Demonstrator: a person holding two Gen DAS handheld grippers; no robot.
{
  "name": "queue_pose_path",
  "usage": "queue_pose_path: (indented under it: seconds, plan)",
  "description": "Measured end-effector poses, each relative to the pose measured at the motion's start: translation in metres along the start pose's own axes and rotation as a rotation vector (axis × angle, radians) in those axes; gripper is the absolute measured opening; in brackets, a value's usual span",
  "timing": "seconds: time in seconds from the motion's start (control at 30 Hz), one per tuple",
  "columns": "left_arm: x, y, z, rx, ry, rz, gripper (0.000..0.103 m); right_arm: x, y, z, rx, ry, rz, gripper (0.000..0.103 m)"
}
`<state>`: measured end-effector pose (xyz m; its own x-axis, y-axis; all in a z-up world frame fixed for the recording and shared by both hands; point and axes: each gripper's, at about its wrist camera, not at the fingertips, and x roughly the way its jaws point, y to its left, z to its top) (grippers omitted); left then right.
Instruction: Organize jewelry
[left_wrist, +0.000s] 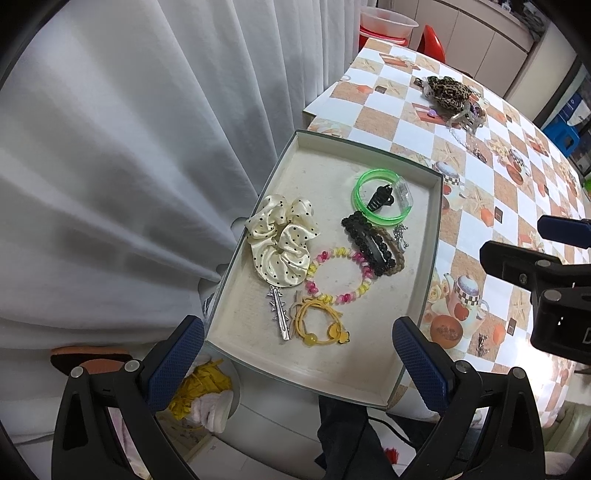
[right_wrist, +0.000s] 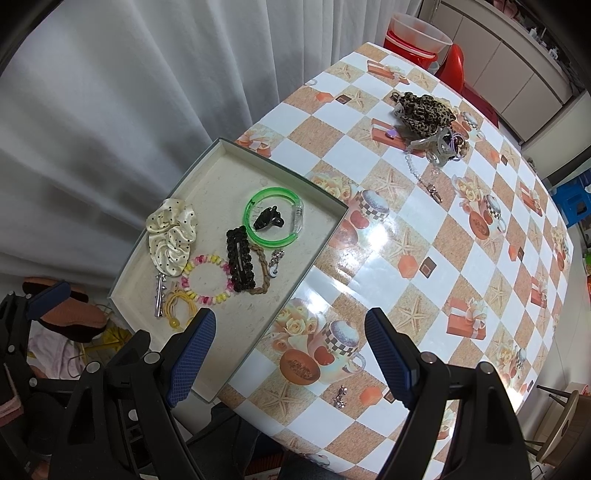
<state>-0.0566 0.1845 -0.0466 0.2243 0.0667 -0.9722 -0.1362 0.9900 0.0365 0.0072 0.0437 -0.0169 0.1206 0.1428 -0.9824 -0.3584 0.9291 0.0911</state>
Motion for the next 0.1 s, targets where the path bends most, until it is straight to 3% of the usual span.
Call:
queue_pose_path:
  seconds: [0.1]
  plan:
    - [0.0000,0.0011,-0.0003,0.005,0.004,0.003,0.103,0.0007,0.0070,0.0006,-0.009,0.001,0.002,0.085]
